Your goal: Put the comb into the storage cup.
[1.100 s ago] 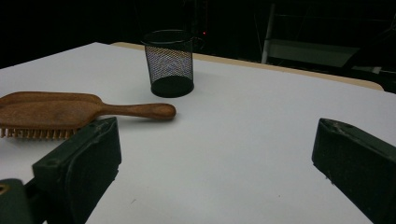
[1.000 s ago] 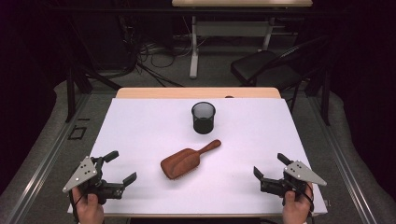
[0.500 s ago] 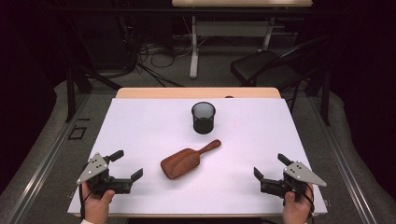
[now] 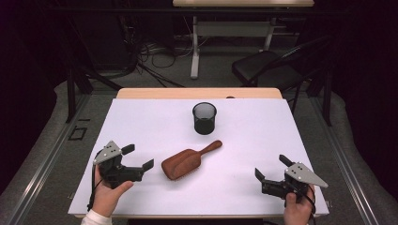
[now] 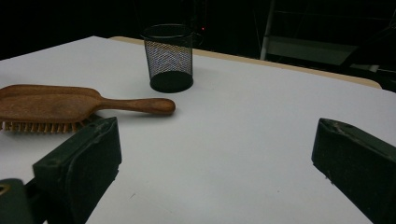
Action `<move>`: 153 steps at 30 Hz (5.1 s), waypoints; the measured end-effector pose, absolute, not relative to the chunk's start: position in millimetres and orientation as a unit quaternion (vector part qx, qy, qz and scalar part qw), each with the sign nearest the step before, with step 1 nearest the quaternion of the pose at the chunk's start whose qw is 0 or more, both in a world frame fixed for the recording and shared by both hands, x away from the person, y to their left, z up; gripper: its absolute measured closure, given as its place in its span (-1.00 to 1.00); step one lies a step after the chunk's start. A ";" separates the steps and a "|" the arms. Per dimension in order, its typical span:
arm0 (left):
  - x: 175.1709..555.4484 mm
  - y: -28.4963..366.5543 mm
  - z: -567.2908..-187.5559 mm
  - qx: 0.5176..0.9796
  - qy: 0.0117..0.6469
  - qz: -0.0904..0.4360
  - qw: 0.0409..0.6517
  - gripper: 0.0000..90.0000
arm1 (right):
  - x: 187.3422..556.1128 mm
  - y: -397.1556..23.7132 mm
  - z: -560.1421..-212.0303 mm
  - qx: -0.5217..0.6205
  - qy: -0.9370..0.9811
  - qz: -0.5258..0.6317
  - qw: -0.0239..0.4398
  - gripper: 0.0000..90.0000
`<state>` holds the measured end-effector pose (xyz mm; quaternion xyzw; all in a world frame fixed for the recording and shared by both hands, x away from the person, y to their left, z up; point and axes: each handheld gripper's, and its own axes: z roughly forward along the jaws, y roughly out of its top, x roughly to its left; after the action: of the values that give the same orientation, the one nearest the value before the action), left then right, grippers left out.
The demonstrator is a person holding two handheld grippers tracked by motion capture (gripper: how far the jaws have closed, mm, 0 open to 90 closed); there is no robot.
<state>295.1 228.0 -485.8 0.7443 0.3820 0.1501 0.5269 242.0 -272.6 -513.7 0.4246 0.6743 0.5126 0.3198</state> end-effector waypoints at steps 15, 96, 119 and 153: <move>337.5 176.9 -458.9 0.772 0.367 0.128 0.503 -0.18 | 243.0 -273.1 -515.1 0.431 0.675 0.509 0.315 -0.96; 401.7 3.4 -518.0 0.850 0.458 -0.007 0.260 1.00 | 244.0 -274.8 -515.4 0.429 0.681 0.504 0.314 -0.92; 394.9 -5.2 -523.7 0.858 0.449 -0.009 0.248 1.00 | 245.1 -274.7 -516.7 0.429 0.682 0.502 0.313 -0.91; 314.9 65.8 -526.9 0.896 0.375 0.007 0.238 1.00 | 244.9 -270.1 -517.2 0.430 0.683 0.501 0.312 -0.90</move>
<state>314.9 65.8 -526.9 0.8962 0.3746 0.0071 0.2377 244.9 -270.1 -517.2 0.4303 0.6832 0.5006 0.3122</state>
